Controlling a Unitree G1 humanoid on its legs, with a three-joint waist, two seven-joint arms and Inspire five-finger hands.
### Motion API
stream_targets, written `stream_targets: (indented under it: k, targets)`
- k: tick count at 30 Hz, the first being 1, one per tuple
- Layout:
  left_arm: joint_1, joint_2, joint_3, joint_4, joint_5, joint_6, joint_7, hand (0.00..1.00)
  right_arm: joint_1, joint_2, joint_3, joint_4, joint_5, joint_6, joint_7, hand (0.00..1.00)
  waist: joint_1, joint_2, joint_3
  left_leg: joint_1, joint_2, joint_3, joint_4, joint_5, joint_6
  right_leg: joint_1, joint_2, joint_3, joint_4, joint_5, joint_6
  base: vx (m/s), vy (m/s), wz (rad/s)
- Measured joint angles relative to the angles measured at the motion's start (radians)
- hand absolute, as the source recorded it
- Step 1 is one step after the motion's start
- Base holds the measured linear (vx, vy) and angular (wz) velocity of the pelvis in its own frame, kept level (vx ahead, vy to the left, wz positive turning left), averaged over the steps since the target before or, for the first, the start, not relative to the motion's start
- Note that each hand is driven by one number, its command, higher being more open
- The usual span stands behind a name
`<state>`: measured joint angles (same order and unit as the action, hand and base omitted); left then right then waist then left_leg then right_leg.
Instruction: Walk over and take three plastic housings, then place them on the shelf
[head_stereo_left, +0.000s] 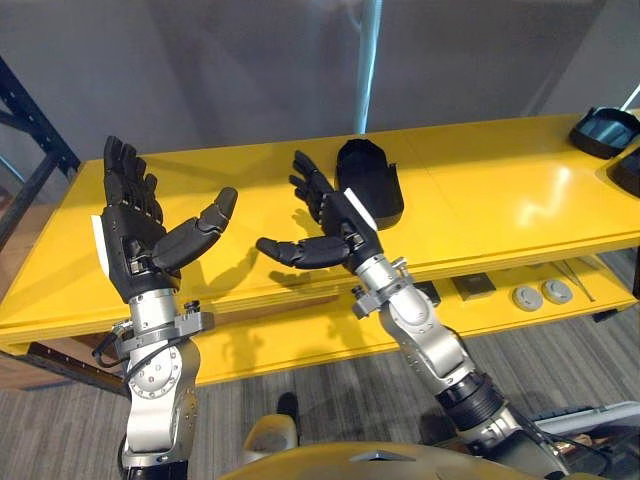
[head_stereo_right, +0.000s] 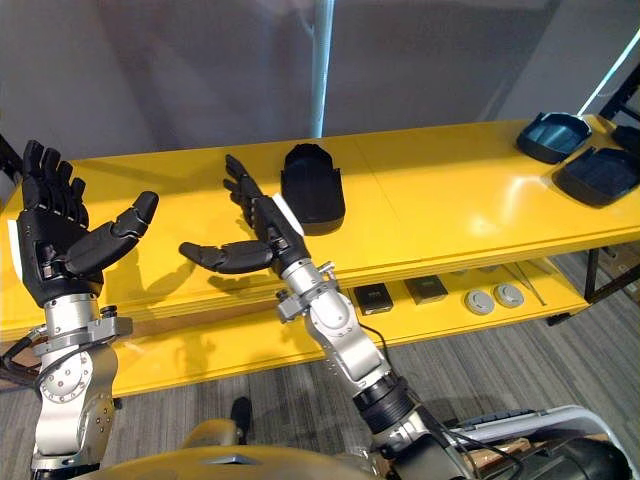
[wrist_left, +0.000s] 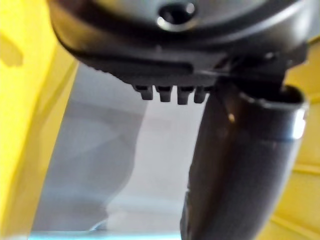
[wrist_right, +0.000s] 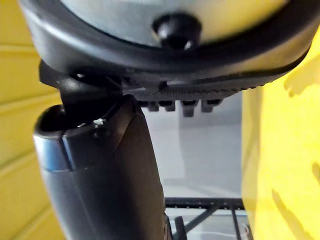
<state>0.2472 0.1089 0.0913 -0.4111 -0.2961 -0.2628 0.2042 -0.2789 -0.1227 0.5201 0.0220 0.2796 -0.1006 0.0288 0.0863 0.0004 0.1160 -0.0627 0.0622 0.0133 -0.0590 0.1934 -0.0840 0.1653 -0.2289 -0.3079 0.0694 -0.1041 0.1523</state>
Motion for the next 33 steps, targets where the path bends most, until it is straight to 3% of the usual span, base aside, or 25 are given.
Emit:
stream_targets:
  k: [5,11,17,24,26,28,33]
  targets:
    - [0.021,-0.030,-0.028,-0.001,-0.042,-0.001,-0.044,1.00,-0.056,0.058,0.042,0.152,0.000,0.037,-0.077,1.00,0.021,0.011,0.007,0.018,0.004,-0.010,-0.026,0.019,-0.004,0.004,0.010,-0.007,0.015,-0.001,0.000,-0.01,-0.011,0.04]
    - [0.025,-0.034,-0.097,-0.001,-0.087,-0.020,-0.060,1.00,-0.062,0.092,0.041,0.295,-0.038,0.041,-0.251,1.00,0.021,0.039,0.024,0.017,0.025,-0.021,-0.030,0.026,-0.014,0.007,0.031,-0.015,0.015,-0.002,-0.001,-0.05,-0.042,0.01]
    - [0.024,-0.033,-0.149,-0.001,-0.094,-0.020,-0.072,1.00,-0.080,0.096,0.041,0.299,-0.078,0.034,-0.283,1.00,0.021,0.046,0.041,-0.010,0.040,-0.021,-0.025,0.033,-0.022,-0.046,0.039,-0.004,0.062,-0.010,-0.012,-0.01,-0.030,-0.03]
    - [-0.100,-0.034,-0.175,0.015,-0.094,-0.028,-0.057,1.00,-0.221,0.098,-0.056,0.299,-0.115,0.004,-0.286,1.00,0.021,0.078,0.193,-0.097,0.034,-0.035,0.073,0.012,-0.027,-0.189,0.002,0.022,0.290,-0.099,-0.020,-0.12,-0.028,0.01]
    - [-0.102,-0.032,-0.173,0.015,-0.093,-0.043,-0.052,1.00,-0.241,0.102,-0.083,0.296,-0.118,-0.016,-0.285,1.00,0.023,0.073,0.233,-0.112,0.020,-0.034,0.102,-0.017,-0.061,-0.216,-0.031,0.030,0.328,-0.115,-0.029,-0.09,-0.004,0.03]
    - [-0.102,-0.031,-0.174,0.016,-0.092,-0.047,-0.044,1.00,-0.254,0.110,-0.089,0.286,-0.118,-0.018,-0.292,1.00,0.026,0.078,0.268,-0.141,0.008,-0.038,0.228,-0.071,-0.022,-0.228,-0.032,0.049,0.372,-0.133,-0.017,-0.06,0.015,-0.19]
    - [-0.100,-0.041,-0.176,0.018,-0.089,-0.047,-0.038,1.00,-0.253,0.141,-0.097,0.265,-0.119,-0.018,-0.322,1.00,0.024,0.074,0.269,-0.146,-0.001,-0.026,0.211,-0.075,-0.016,-0.250,-0.047,0.055,0.384,-0.137,-0.020,-0.01,-0.007,-0.03]
